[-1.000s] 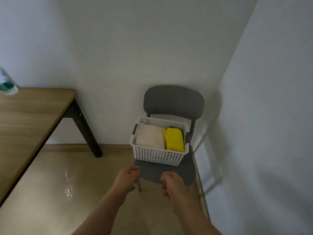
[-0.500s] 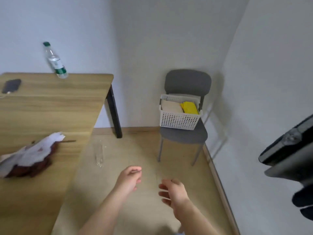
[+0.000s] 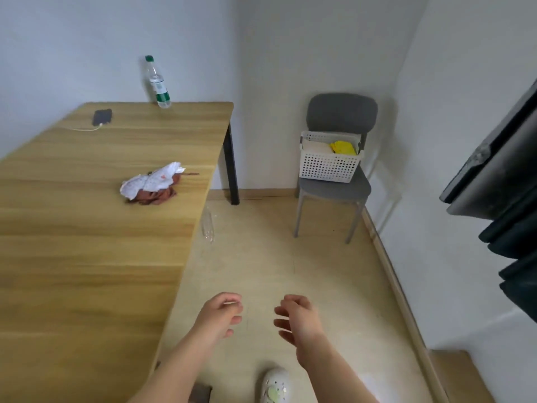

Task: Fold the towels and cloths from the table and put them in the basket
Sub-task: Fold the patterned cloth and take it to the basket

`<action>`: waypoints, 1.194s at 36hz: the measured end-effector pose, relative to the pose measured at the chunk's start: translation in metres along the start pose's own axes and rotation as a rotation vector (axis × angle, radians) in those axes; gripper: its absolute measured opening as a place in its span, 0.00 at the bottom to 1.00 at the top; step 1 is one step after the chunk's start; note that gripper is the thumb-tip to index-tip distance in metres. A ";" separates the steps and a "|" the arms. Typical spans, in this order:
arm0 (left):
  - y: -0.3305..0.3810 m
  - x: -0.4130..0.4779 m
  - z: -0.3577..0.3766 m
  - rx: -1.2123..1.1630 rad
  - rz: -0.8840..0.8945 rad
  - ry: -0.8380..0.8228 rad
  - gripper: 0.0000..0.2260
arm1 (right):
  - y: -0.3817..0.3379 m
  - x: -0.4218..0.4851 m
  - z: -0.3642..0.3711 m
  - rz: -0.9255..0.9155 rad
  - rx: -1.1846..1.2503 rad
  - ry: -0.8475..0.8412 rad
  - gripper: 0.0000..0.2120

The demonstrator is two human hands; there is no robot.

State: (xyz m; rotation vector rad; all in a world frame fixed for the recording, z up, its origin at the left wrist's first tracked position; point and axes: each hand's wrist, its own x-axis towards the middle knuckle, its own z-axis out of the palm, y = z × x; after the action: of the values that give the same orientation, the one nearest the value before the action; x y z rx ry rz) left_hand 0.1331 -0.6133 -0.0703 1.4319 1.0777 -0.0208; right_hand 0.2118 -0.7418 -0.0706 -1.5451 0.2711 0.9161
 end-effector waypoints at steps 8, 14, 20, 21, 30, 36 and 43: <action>-0.052 -0.048 -0.048 0.052 -0.001 0.025 0.06 | 0.071 -0.060 0.017 0.089 0.015 -0.017 0.03; -0.050 -0.046 -0.088 0.042 0.056 0.018 0.06 | 0.070 -0.066 0.033 0.051 0.067 0.040 0.04; -0.036 -0.015 -0.151 -0.022 0.089 0.042 0.08 | 0.049 -0.046 0.101 -0.029 0.049 0.022 0.03; -0.034 -0.005 -0.162 -0.041 0.092 0.046 0.08 | 0.046 -0.040 0.118 -0.044 0.040 0.002 0.03; 0.004 0.114 -0.287 -0.009 0.137 0.008 0.08 | 0.003 0.030 0.294 -0.131 0.031 0.047 0.05; 0.046 0.199 -0.353 0.209 0.220 0.056 0.08 | -0.034 0.085 0.372 -0.128 -0.036 0.126 0.06; 0.104 0.270 -0.345 0.575 0.605 -0.042 0.12 | -0.034 0.124 0.408 -0.064 -0.120 0.201 0.04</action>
State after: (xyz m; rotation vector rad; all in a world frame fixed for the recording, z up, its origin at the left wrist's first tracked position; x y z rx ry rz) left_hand 0.1475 -0.1633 -0.0760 2.2231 0.5810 0.0788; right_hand 0.1571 -0.3186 -0.1001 -1.7502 0.3128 0.7392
